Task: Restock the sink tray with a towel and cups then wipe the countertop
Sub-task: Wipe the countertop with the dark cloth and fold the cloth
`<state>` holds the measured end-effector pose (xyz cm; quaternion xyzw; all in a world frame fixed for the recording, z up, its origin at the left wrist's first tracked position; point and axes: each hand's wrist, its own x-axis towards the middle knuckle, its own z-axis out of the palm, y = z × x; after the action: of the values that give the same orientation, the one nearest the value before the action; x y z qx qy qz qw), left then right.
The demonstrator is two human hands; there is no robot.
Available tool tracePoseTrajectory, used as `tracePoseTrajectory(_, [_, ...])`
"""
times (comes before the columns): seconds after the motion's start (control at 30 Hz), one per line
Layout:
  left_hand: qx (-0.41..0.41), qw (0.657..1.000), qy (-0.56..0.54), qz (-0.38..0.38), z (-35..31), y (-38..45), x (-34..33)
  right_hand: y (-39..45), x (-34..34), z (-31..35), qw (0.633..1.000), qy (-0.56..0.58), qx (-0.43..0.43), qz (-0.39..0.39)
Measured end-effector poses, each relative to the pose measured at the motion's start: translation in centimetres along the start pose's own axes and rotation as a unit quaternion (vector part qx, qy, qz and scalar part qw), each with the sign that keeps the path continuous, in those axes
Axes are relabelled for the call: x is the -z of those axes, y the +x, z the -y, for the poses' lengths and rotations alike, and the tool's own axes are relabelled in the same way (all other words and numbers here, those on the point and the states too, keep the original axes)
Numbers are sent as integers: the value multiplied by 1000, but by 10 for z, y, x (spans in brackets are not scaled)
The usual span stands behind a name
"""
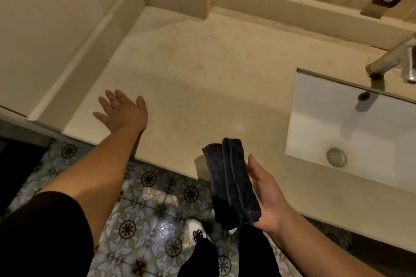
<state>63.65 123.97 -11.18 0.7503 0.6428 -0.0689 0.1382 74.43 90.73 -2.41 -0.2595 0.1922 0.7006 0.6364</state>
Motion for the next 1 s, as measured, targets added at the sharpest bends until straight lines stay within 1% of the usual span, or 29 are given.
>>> tracePoseTrajectory(0.1, [-18,1000,-1,25,5,0,8,-1,-15,12,996,-53,38,62])
tracePoseTrajectory(0.2, [-37,998,-3,56,12,1,20,-4,-23,28,991,-115,52,41])
tracePoseTrajectory(0.3, [-56,995,-19,81,12,-1,34,-8,-25,44,982,-145,96,76])
tracePoseTrajectory(0.4, [-85,990,-46,100,-3,-17,49,-14,-33,58,963,-231,132,48])
tracePoseTrajectory(0.43, [-102,987,-68,102,-12,-27,55,-17,-36,64,951,-272,145,29])
tracePoseTrajectory(0.47, [-124,982,-103,102,-24,-39,63,-20,-39,71,931,-329,161,6])
tracePoseTrajectory(0.5, [-151,972,-150,103,-37,-52,73,-24,-44,78,899,-401,177,-19])
tracePoseTrajectory(0.53, [-185,956,-201,104,-52,-67,85,-27,-49,86,851,-487,192,-42])
tracePoseTrajectory(0.57, [-225,937,-244,112,-67,-82,98,-30,-56,93,784,-583,203,-62])
tracePoseTrajectory(0.6, [-274,917,-263,126,-81,-98,112,-34,-62,100,708,-671,207,-74])
tracePoseTrajectory(0.63, [-325,899,-255,145,-94,-113,125,-37,-68,107,635,-742,204,-74])
tracePoseTrajectory(0.67, [-373,880,-239,170,-106,-128,137,-40,-75,113,572,-793,201,-64])
tracePoseTrajectory(0.7, [-407,862,-222,204,-115,-140,147,-44,-81,117,523,-827,201,-50])
tracePoseTrajectory(0.73, [-426,848,-205,239,-123,-150,156,-47,-87,120,484,-850,204,-39])
tracePoseTrajectory(0.77, [-438,840,-185,264,-128,-158,164,-50,-92,122,450,-867,213,-29])
tracePoseTrajectory(0.83, [-464,836,-119,267,-136,-169,177,-59,-100,126,395,-887,239,-19])
tracePoseTrajectory(0.9, [-489,830,-65,260,-141,-175,185,-68,-104,129,369,-892,257,-31])
tracePoseTrajectory(1.0, [-526,809,-16,261,-143,-184,192,-80,-107,133,352,-892,278,-53])
